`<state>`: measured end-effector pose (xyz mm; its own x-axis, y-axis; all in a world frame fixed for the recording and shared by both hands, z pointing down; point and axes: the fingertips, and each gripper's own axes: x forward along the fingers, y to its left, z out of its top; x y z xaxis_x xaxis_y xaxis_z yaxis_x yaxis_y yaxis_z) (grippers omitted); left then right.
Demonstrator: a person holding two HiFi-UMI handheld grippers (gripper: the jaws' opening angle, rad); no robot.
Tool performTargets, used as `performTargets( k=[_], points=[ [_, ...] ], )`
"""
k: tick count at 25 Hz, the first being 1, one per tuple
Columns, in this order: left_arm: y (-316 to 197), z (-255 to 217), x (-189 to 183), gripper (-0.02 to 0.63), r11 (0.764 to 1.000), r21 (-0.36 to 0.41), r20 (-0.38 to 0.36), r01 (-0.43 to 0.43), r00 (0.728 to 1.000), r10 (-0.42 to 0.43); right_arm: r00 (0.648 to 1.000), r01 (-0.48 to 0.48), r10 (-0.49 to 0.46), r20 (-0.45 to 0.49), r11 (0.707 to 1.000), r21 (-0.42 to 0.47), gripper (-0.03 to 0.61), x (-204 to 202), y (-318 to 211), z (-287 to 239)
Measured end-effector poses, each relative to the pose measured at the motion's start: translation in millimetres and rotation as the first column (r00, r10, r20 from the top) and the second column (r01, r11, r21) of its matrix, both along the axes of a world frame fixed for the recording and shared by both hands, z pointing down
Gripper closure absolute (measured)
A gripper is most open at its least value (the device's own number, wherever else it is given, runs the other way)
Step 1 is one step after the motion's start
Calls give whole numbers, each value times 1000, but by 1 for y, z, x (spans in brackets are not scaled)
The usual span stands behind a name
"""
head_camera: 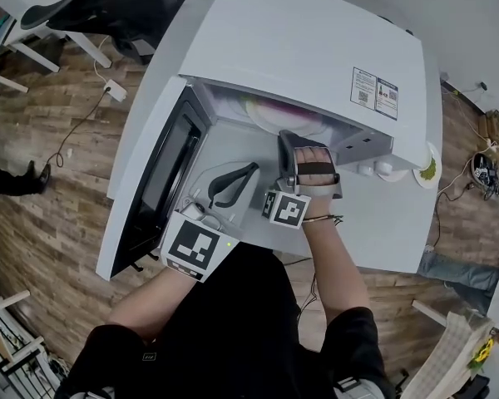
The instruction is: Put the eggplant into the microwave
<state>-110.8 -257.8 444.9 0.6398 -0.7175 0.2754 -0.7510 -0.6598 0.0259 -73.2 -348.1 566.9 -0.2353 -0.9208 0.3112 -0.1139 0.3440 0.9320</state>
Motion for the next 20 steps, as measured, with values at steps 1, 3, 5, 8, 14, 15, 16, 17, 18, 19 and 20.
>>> performTargets(
  k=[1,3,5,8,14,15,16,17,18,19,20],
  points=[
    [1,1,0,604,1000,-7,-1,0,1000,0,1000,-1,2,19,999,-37,548,0,0,2],
    [2,0,-1,604,1000,-12,0,3,1000,-3,998,-2,9,63,994,-105,546,0,2,3],
    [1,-1,-5,604,1000,-11,1,12,1000,-12,994,-4,20,104,989,-150,524,0,4,2],
    [-1,-1,-9,604,999,-19,-3,26,1000,-27,990,-6,30,134,984,-178,483,1,8,3],
    [0,-6,-10,604,999,-39,8,23,1000,-22,974,-27,73,213,977,-212,520,6,2,-3],
    [0,-7,-11,604,999,-44,10,22,1000,-22,970,-32,85,229,974,-226,520,6,0,-3],
    [0,-9,-11,604,999,-48,11,21,1000,-20,966,-36,95,242,970,-240,520,5,-3,-3],
    [1,-11,-12,604,998,-53,11,18,1000,-17,963,-38,103,250,967,-252,520,5,-6,-4],
    [1,-13,-12,604,998,-57,12,14,1000,-14,960,-41,111,256,964,-263,520,5,-9,-4],
    [1,-15,-12,604,998,-61,12,11,1000,-10,958,-43,117,262,961,-272,520,4,-12,-4],
    [1,-17,-12,604,998,-64,11,9,1000,-8,955,-45,124,268,958,-282,520,4,-15,-4]
  ],
)
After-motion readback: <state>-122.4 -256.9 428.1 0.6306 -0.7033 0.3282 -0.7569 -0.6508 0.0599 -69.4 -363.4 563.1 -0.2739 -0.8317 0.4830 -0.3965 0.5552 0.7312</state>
